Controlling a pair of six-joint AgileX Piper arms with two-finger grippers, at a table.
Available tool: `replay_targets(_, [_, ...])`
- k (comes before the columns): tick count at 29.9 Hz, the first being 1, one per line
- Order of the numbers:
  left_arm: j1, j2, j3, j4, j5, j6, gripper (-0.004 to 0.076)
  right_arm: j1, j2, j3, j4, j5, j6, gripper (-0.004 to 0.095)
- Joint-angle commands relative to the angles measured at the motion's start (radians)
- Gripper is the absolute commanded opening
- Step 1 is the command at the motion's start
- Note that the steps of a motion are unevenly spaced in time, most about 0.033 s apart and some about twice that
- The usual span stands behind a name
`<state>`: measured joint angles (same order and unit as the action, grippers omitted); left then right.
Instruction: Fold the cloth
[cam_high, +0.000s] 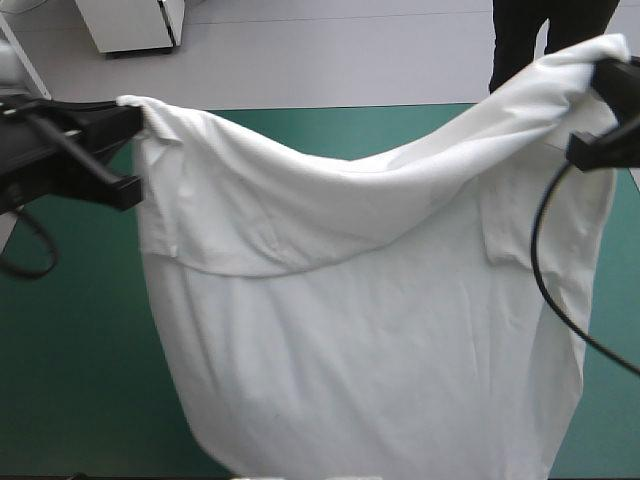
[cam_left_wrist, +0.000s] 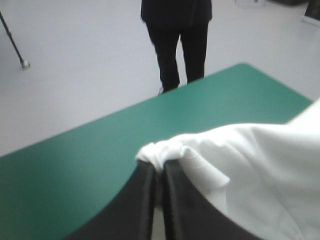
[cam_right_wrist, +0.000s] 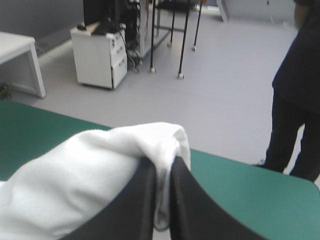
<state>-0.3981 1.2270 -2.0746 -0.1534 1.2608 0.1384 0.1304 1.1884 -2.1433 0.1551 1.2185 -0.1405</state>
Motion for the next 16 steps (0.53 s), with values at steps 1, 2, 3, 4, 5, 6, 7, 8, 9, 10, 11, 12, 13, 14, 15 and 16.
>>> replay_targets(1, [-0.007, 0.094, 0.014, 0.030, 0.027, -0.014, -0.0009, 0.002, 0.106, -0.009, -0.038, -0.101, -0.027, -0.0019])
replay_targets(2, [-0.007, 0.122, 0.019, 0.051, 0.027, -0.014, -0.0009, 0.002, 0.143, -0.009, -0.050, -0.105, -0.027, -0.0019])
replay_targets(3, [-0.007, 0.159, 0.019, 0.073, 0.027, -0.014, -0.0009, 0.002, 0.182, -0.009, -0.062, -0.107, -0.027, -0.0019])
replay_targets(4, [-0.007, 0.197, 0.019, 0.095, 0.027, -0.014, -0.0009, 0.002, 0.222, -0.009, -0.065, -0.112, -0.032, -0.0019])
replay_targets(5, [-0.005, 0.229, 0.019, 0.118, 0.027, -0.011, -0.0009, 0.000, 0.254, -0.009, -0.067, -0.112, -0.042, -0.0019])
replay_targets(6, [0.004, 0.267, 0.019, 0.136, 0.027, -0.011, -0.0008, -0.003, 0.295, -0.009, -0.069, -0.115, -0.050, -0.0019])
replay_targets(7, [0.017, 0.307, 0.019, 0.137, 0.025, -0.010, -0.0008, -0.004, 0.337, -0.009, -0.069, -0.119, -0.055, -0.0019])
replay_targets(8, [0.030, 0.347, 0.019, 0.131, 0.018, -0.003, -0.0008, -0.009, 0.371, -0.009, -0.067, -0.124, -0.057, -0.0019])
replay_targets(9, [0.053, 0.385, 0.019, 0.121, 0.012, 0.000, -0.0008, -0.016, 0.425, -0.015, -0.064, -0.124, -0.062, -0.0019])
replay_targets(10, [0.071, 0.423, 0.019, 0.112, 0.001, 0.000, -0.0008, -0.019, 0.461, -0.024, -0.064, -0.124, -0.069, -0.0019])
replay_targets(11, [0.094, 0.452, 0.019, 0.098, -0.011, 0.002, -0.0008, -0.024, 0.508, -0.031, -0.055, -0.128, -0.071, -0.0019])
replay_targets(12, [0.117, 0.487, 0.019, 0.074, -0.035, 0.016, -0.0008, -0.033, 0.555, -0.042, -0.036, -0.132, -0.076, -0.0019])
replay_targets(13, [0.139, 0.519, 0.019, 0.045, -0.062, 0.029, -0.0009, -0.043, 0.603, -0.057, -0.007, -0.142, -0.090, -0.0019])
replay_targets(14, [0.158, 0.551, 0.019, 0.022, -0.096, 0.031, -0.0009, -0.054, 0.650, -0.074, 0.025, -0.150, -0.111, -0.0019])
replay_targets(15, [0.171, 0.575, 0.017, 0.002, -0.127, 0.036, -0.0009, -0.065, 0.690, -0.092, 0.050, -0.156, -0.127, -0.0019])
replay_targets(16, [0.186, 0.605, 0.017, -0.022, -0.155, 0.044, -0.0009, -0.073, 0.738, -0.119, 0.079, -0.157, -0.143, -0.0019])
